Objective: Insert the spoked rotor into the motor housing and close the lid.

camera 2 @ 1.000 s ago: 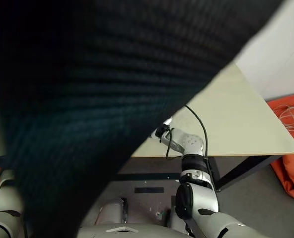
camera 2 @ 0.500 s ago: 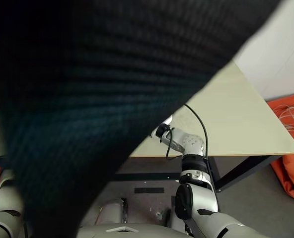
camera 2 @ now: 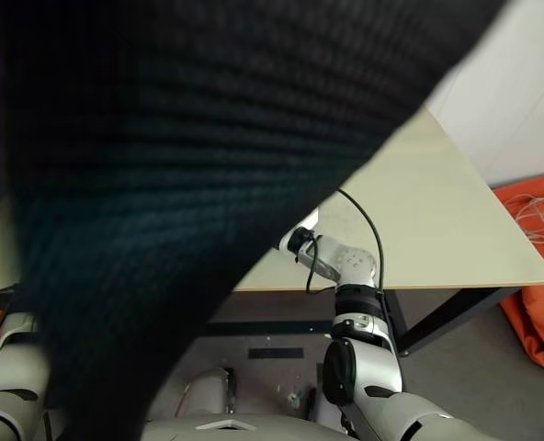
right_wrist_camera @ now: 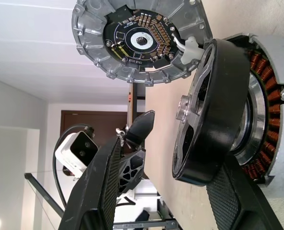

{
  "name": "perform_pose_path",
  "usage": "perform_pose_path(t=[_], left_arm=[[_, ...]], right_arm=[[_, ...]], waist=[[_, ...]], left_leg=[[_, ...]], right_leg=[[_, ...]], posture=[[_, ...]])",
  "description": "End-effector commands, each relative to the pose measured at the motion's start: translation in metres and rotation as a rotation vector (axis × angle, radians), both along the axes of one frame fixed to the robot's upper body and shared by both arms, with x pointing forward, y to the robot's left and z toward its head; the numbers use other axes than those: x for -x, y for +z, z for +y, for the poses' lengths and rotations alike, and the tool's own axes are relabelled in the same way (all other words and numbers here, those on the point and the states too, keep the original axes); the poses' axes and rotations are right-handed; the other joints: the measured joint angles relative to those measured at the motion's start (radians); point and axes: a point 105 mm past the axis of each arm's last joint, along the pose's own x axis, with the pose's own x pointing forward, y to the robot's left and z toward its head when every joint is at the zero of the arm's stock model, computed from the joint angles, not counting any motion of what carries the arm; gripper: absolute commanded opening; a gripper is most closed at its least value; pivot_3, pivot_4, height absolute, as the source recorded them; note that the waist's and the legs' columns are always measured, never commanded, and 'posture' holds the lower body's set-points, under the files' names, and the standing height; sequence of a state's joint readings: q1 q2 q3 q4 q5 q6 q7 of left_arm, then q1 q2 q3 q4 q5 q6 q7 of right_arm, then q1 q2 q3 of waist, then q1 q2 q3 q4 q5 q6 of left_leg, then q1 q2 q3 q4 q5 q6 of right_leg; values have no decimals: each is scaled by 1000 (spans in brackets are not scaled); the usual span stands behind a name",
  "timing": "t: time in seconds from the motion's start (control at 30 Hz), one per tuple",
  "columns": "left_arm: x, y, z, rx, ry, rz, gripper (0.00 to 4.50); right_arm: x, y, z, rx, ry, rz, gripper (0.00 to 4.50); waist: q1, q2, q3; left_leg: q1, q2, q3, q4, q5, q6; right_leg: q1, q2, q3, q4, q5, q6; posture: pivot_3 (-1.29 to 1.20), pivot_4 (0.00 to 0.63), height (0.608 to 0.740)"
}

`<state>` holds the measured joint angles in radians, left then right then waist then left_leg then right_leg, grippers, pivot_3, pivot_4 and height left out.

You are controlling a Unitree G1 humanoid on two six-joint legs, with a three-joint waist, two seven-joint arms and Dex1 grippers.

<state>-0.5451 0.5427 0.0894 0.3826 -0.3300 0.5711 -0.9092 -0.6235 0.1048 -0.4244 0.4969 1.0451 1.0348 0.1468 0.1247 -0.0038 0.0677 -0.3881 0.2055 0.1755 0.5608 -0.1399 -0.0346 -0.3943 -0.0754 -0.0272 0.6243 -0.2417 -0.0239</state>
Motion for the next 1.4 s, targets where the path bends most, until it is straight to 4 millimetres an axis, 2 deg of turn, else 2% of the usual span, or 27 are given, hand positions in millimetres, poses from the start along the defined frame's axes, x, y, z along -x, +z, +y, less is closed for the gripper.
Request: perform_pose_path(t=[0.03, 0.43, 0.63, 0.7, 0.87, 0.97, 1.17, 1.2, 1.4], left_arm=[[-4, 14, -1, -8, -6, -55, 4500], [-6, 12, -6, -5, -14, -54, 4500], [-7, 11, -7, -5, -17, -55, 4500], [-7, 11, -8, -4, -18, -55, 4500], [-8, 12, -7, -6, -15, -59, 4500], [-8, 12, -5, -7, -10, -61, 4500], [-6, 11, -4, -5, -1, -62, 4500], [-6, 11, -3, -5, 0, -62, 4500], [-7, 11, -4, 0, 9, -66, 4500]], right_arm=[[-3, 18, -6, 31, -13, -84, 2942], [4, 17, -36, 167, -63, -146, 2942], [-3, 18, -53, 295, -129, -241, 2942], [-5, 23, -51, 315, -124, -282, 2942], [-9, 26, -31, 377, -78, -353, 2942], [-11, 27, -24, 396, -68, -381, 2368], [-14, 31, -11, 439, -34, -445, 222], [-14, 32, -9, 441, -26, -453, 41], [-10, 28, 10, 478, 65, -483, 41]], waist=[[0, 0, 0], [2, 0, 0], [2, 0, 0], [2, 0, 0], [-1, 0, 0], [0, 0, 0], [2, 0, 0], [1, 0, 0], [-1, 0, 0]], left_leg=[[0, 0, 0, 0, 0, 0], [0, 0, 0, 0, 0, 0], [0, 0, 0, 0, 0, 0], [0, 0, 0, 0, 0, 0], [0, 0, 0, 0, 0, 0], [0, 0, 0, 0, 0, 0], [0, 0, 0, 0, 0, 0], [0, 0, 0, 0, 0, 0], [1, 0, 0, 0, 0, 0]], right_leg=[[0, 0, 0, 0, 0, 0], [0, 0, 0, 0, 0, 0], [0, 0, 0, 0, 0, 0], [0, 0, 0, 0, 0, 0], [0, 0, 0, 0, 0, 0], [0, 0, 0, 0, 0, 0], [1, 0, 0, 0, 0, 0], [1, 0, 0, 0, 0, 0], [1, 0, 0, 0, 0, 0]], posture=[[0, 0, 740], [0, 0, 740], [0, 0, 740], [0, 0, 740], [0, 0, 740], [0, 0, 740], [0, 0, 740], [0, 0, 740], [0, 0, 740]])
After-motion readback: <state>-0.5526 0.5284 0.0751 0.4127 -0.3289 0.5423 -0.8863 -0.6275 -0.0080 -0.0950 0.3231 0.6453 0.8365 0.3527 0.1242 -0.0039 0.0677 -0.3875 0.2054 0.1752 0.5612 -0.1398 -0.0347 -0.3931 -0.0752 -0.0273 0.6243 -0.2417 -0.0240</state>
